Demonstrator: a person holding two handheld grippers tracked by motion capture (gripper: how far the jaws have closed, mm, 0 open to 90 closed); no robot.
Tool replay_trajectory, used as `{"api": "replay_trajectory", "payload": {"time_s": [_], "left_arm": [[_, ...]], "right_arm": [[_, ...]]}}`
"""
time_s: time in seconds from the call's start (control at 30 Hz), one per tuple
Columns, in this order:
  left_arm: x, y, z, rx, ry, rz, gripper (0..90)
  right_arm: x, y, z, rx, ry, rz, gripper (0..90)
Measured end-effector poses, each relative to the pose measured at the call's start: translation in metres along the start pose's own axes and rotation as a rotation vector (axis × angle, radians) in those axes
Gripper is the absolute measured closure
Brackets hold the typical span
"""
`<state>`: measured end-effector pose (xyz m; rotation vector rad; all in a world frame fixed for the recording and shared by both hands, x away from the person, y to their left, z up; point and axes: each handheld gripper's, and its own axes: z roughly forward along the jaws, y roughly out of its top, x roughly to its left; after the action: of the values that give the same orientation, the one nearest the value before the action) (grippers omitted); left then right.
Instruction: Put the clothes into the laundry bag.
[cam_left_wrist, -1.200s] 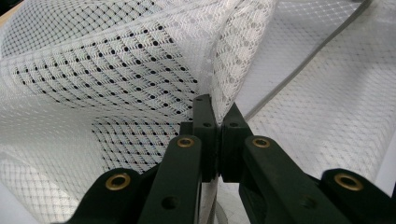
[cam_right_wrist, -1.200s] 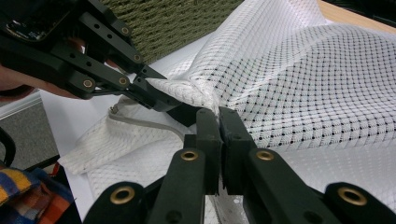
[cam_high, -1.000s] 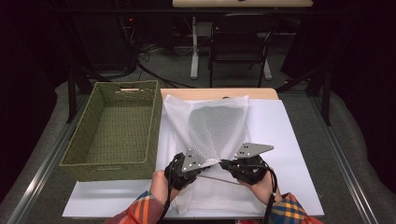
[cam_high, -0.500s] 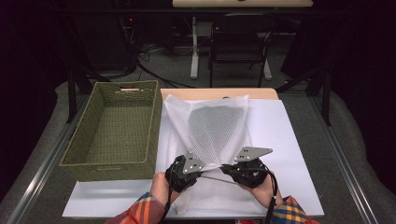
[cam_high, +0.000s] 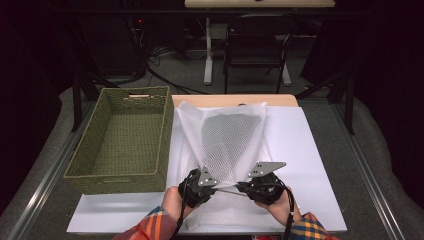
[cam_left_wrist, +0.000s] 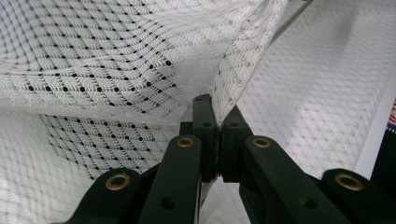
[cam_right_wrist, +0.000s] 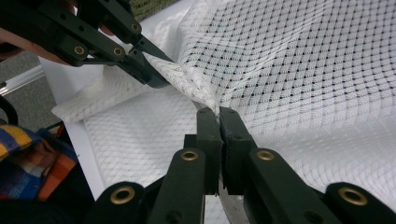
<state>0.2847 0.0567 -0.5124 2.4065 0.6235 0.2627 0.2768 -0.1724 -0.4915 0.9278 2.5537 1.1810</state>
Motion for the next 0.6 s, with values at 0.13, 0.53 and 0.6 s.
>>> {"api": "replay_trajectory", "payload": {"time_s": [0.13, 0.53, 0.6], "left_arm": [[0.001, -0.002, 0.004, 0.019, -0.005, 0.000, 87.7], [0.004, -0.007, 0.016, 0.085, -0.015, -0.026, 86.4], [0.005, -0.008, 0.018, 0.094, -0.012, -0.031, 85.0]], "right_arm": [[-0.001, -0.003, 0.005, 0.025, 0.005, -0.001, 87.9], [-0.003, -0.014, 0.024, 0.097, 0.014, 0.006, 87.5], [-0.004, -0.016, 0.028, 0.109, 0.011, 0.008, 87.4]]}}
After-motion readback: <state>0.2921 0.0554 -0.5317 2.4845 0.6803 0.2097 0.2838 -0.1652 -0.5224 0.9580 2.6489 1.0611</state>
